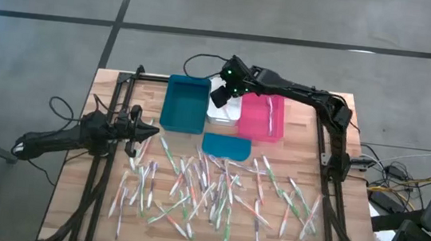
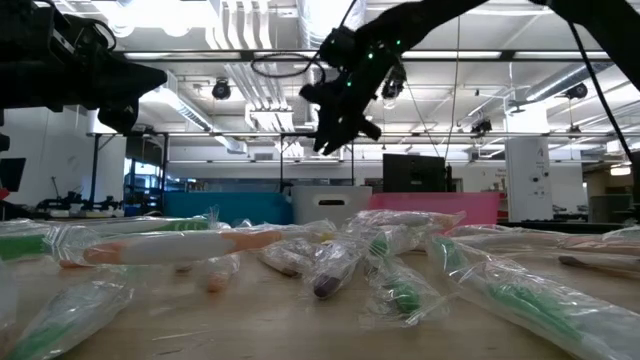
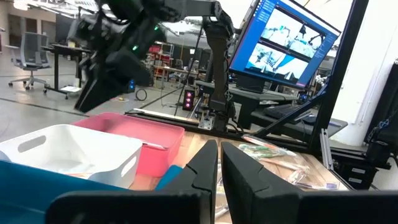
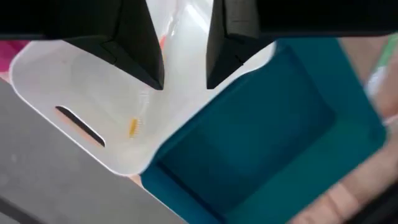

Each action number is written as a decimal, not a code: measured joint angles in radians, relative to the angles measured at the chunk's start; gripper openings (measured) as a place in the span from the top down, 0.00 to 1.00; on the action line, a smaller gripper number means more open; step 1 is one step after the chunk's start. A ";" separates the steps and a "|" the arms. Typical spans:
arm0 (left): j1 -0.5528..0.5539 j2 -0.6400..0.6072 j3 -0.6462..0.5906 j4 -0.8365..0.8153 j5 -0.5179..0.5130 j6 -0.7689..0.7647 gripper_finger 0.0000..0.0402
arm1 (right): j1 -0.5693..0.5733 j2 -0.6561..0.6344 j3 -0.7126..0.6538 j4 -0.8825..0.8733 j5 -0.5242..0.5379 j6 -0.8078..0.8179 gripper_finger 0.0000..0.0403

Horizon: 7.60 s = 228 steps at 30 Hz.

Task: Pick & Place Toothbrushes
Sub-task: Put the green toothbrush into the blue bin

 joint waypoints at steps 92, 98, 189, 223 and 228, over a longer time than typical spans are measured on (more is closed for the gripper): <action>0.000 0.021 0.000 -0.001 0.007 -0.019 0.94 | 0.497 -1.910 -1.579 0.377 0.169 -0.359 0.98; 0.000 0.021 0.000 0.048 0.004 -0.049 0.94 | 0.497 -1.909 -1.602 0.377 0.168 -0.333 0.98; -0.183 1.452 1.160 -1.263 -0.299 0.191 0.92 | 0.497 -1.909 -1.619 0.377 0.167 -0.330 0.98; -0.180 1.493 0.853 -0.924 -0.298 0.906 0.60 | 0.497 -1.909 -1.619 0.377 0.168 -0.331 0.98; -0.180 1.528 0.820 -0.884 -0.268 0.921 0.61 | 0.497 -1.909 -1.619 0.377 0.167 -0.331 0.98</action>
